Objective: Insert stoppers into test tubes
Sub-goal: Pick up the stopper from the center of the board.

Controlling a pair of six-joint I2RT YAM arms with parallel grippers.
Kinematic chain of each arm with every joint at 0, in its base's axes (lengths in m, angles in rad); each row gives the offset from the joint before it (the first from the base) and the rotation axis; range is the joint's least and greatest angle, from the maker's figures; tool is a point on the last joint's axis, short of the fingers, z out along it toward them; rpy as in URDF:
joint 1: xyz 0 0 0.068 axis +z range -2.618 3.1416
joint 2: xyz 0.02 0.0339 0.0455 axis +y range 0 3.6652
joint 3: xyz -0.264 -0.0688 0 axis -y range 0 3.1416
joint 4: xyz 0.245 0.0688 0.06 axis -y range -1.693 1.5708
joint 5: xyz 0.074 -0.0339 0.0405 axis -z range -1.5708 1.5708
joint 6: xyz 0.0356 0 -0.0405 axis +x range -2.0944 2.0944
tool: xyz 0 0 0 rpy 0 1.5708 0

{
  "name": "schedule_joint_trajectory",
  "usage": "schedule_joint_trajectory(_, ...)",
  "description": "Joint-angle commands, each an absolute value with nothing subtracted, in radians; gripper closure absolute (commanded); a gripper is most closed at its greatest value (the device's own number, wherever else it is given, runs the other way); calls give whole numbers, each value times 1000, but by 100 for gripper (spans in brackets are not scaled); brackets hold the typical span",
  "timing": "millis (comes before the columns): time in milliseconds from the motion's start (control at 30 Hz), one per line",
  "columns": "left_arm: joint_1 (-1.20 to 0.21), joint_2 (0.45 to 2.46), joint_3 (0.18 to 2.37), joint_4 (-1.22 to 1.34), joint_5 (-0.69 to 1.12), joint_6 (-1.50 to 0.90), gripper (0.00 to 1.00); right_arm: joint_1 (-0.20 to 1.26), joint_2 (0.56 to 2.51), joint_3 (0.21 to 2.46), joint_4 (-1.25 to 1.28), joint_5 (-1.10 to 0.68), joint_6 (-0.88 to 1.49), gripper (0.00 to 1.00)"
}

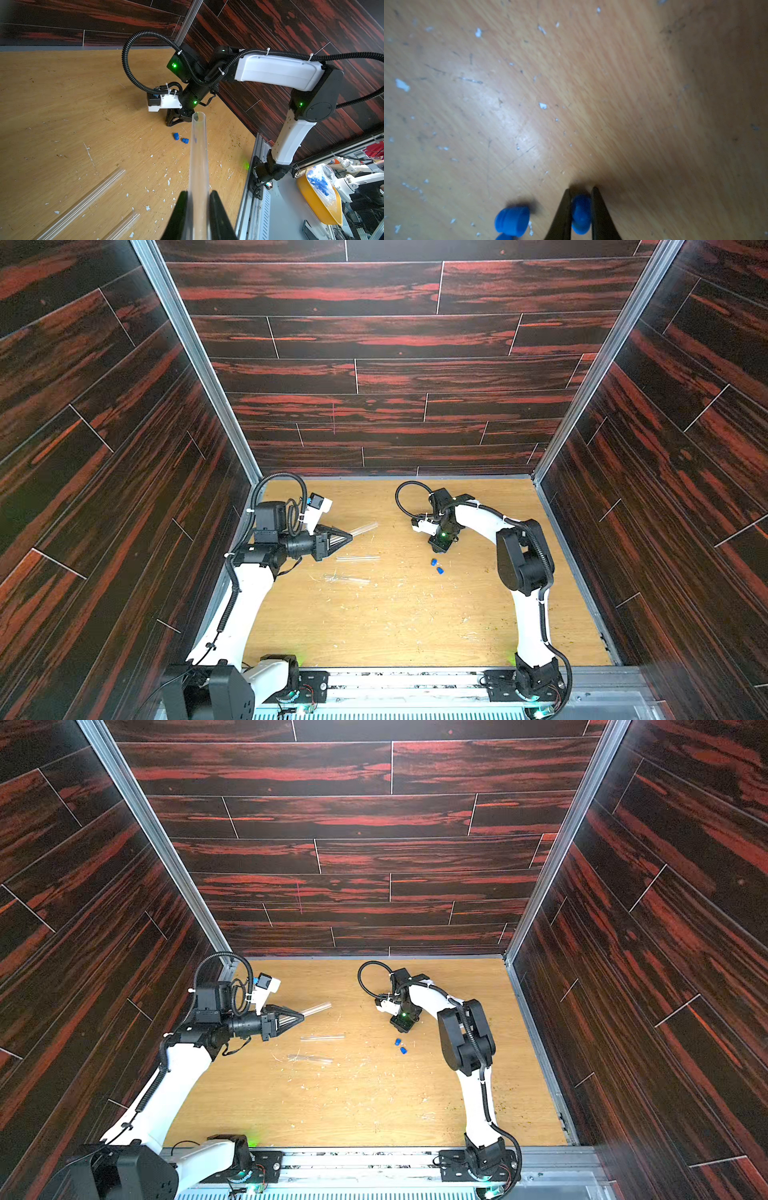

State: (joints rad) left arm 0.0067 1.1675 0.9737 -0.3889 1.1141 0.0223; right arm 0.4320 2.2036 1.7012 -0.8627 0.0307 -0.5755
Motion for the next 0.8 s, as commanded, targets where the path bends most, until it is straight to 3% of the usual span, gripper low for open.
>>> schedule_joint_trajectory(0, 14, 1141, 960, -379, 1123, 37, 91, 422, 2204, 1720, -875, 2, -562, 85)
schedule_joint_trajectory(767, 13, 1141, 931, -310, 1079, -12, 91, 352, 2127, 1773, -797, -113, -346, 88)
